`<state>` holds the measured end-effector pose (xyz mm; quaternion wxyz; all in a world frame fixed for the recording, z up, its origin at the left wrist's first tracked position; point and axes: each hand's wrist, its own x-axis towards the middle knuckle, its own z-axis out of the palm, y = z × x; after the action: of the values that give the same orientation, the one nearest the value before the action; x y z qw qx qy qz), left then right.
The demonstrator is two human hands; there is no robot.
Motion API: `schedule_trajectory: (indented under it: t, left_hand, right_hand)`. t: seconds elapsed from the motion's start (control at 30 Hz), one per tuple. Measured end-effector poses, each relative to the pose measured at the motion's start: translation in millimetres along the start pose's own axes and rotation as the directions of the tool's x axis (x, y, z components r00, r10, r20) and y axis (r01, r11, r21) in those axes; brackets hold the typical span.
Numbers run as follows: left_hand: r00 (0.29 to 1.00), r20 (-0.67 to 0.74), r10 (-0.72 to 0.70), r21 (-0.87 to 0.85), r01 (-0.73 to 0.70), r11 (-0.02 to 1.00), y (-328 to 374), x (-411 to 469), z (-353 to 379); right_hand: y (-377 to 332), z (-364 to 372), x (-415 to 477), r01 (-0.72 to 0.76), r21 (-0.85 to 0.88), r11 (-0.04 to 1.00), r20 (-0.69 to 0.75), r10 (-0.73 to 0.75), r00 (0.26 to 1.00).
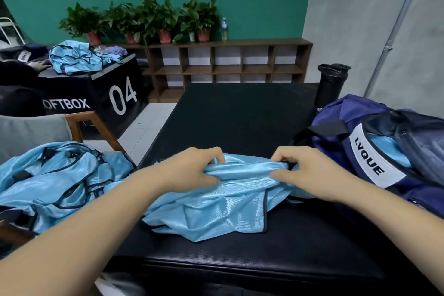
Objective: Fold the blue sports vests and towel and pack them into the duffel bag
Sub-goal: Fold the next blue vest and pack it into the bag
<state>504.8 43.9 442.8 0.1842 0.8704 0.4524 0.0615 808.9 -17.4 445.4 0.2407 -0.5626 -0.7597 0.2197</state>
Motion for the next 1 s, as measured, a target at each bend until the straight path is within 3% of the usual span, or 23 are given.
schedule_trajectory:
  t: [0.17, 0.3, 0.4, 0.5, 0.67, 0.8, 1.0]
  left_hand:
    - [0.990, -0.130, -0.062, 0.111, 0.076, 0.991, -32, -8, -20]
    - [0.962, -0.264, -0.068, 0.013, 0.074, 0.997, -40, -10, -33]
    - [0.945, -0.327, 0.035, -0.063, -0.059, 0.996, -18, -12, -31]
    - [0.921, -0.358, 0.153, -0.089, -0.197, 0.976, 17, -12, -23]
    - [0.916, -0.300, 0.267, -0.127, -0.316, 0.940, 58, -11, -4]
    - [0.929, -0.213, 0.302, -0.150, -0.336, 0.930, 70, -12, 7]
    - [0.973, -0.039, 0.230, -0.247, -0.232, 0.941, 67, -19, 10]
  right_hand:
    - [9, -27, -20, -0.034, -0.058, 0.998, 0.162, 0.043, 0.986]
    - [-2, -37, -37, -0.074, -0.110, 0.991, 0.359, 0.109, 0.927]
    - [-14, -36, -39, -0.044, -0.096, 0.994, 0.153, 0.058, 0.987]
    - [-19, -21, -27, -0.065, 0.134, 0.989, -0.019, 0.068, 0.998]
    - [-14, 17, -7, -0.201, 0.432, 0.879, 0.105, 0.173, 0.979]
    - [-8, 32, 3, -0.254, 0.459, 0.851, 0.215, 0.170, 0.962]
    - [-5, 35, 9, -0.328, 0.623, 0.710, 0.289, 0.181, 0.940]
